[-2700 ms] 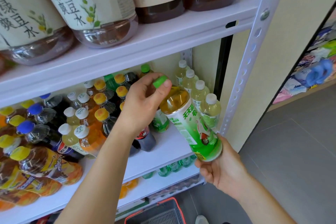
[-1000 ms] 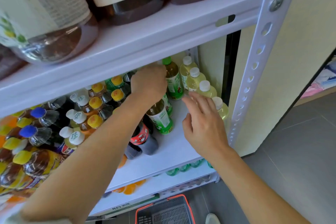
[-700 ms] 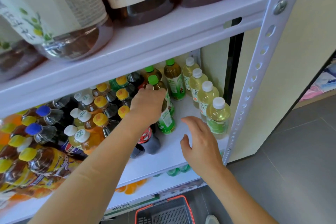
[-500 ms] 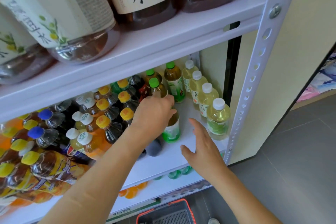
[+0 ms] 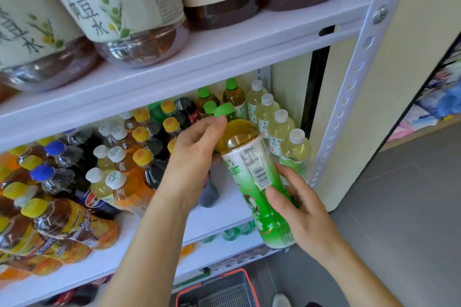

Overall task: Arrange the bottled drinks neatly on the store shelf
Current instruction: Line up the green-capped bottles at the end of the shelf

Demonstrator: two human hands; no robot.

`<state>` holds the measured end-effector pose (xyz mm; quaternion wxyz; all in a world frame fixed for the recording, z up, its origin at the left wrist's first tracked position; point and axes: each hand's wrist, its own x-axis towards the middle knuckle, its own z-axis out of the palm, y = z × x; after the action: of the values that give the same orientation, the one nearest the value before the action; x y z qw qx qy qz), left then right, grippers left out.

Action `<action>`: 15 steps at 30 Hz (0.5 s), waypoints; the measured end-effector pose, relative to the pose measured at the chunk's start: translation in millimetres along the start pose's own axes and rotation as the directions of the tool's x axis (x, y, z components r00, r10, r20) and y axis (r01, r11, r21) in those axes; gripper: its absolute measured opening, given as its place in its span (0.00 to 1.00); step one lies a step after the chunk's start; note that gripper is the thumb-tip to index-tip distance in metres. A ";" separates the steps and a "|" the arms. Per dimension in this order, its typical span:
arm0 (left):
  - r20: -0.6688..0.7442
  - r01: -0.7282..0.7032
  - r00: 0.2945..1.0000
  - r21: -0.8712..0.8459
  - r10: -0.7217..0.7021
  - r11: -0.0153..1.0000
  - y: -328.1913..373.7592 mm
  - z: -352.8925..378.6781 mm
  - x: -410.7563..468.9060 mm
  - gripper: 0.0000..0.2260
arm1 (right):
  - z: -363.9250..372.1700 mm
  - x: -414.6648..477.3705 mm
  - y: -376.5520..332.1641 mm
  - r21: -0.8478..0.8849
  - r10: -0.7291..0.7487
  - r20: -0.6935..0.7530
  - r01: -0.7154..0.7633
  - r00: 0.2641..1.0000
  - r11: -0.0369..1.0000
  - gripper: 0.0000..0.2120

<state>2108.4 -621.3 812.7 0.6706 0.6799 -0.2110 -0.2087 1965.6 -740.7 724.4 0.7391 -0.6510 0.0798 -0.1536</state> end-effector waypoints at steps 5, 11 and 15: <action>0.163 0.112 0.985 -0.318 -0.062 0.942 -20.6 6.6 -10.8 0.27 | 5.0 -0.4 -15.9 0.281 0.120 0.038 -0.126 0.992 0.952 0.24; 0.307 0.268 0.942 -0.458 -0.132 0.848 -35.2 20.3 -26.0 0.40 | 12.2 -0.9 -19.7 0.580 0.230 0.264 -0.345 0.937 0.738 0.30; 0.147 0.236 0.971 -0.505 -0.187 0.830 -40.3 26.4 -30.5 0.36 | 8.6 2.2 -19.3 0.291 0.333 0.125 -0.355 0.935 0.888 0.26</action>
<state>2068.7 -625.3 772.1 0.7912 0.4828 -0.1010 -0.3616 1968.1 -735.4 744.8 0.8494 -0.5081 0.1421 -0.0073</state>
